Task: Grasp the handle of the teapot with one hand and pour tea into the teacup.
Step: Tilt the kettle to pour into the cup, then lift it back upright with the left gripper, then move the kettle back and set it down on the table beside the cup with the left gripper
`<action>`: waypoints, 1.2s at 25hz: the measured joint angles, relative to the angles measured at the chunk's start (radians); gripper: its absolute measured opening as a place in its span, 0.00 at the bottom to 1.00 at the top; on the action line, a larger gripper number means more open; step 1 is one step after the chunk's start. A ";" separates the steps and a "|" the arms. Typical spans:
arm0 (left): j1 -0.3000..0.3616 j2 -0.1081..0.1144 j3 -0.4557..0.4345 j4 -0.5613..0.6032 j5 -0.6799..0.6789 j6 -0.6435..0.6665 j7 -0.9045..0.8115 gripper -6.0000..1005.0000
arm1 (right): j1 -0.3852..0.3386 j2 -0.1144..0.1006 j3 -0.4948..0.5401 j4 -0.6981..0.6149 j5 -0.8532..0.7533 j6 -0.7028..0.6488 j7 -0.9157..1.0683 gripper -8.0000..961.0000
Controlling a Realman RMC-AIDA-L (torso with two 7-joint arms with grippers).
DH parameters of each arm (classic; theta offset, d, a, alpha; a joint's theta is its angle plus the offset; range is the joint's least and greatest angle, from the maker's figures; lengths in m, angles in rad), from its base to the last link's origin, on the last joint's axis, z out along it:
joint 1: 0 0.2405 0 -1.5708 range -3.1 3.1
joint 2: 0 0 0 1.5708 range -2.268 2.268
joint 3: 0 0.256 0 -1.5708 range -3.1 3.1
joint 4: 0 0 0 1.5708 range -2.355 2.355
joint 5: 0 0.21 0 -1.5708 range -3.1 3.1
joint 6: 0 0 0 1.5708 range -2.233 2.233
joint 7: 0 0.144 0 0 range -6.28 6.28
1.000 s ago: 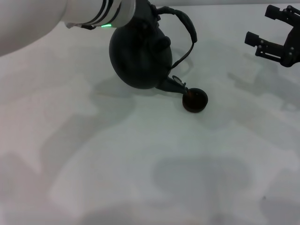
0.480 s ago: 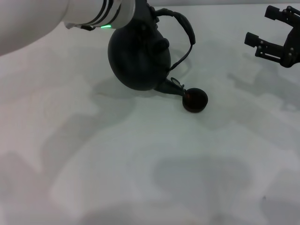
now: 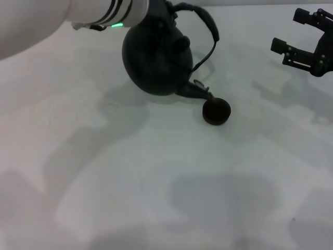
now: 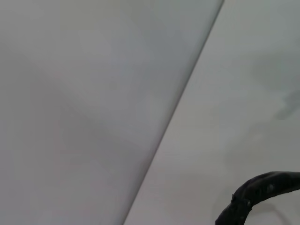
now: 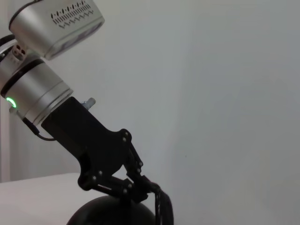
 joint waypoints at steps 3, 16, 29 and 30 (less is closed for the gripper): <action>0.004 0.000 -0.010 0.010 -0.014 -0.005 -0.002 0.14 | 0.000 0.000 0.000 -0.001 -0.001 -0.001 -0.001 0.89; 0.171 0.006 -0.121 0.176 -0.206 -0.028 0.072 0.14 | 0.000 -0.010 0.000 -0.004 -0.003 -0.006 0.000 0.89; 0.448 0.006 -0.348 0.267 -0.712 -0.077 0.490 0.14 | -0.011 -0.016 -0.001 -0.007 -0.006 0.000 0.008 0.89; 0.482 0.007 -0.374 0.251 -0.813 -0.072 0.577 0.14 | -0.012 -0.017 -0.002 -0.009 -0.006 0.001 0.009 0.89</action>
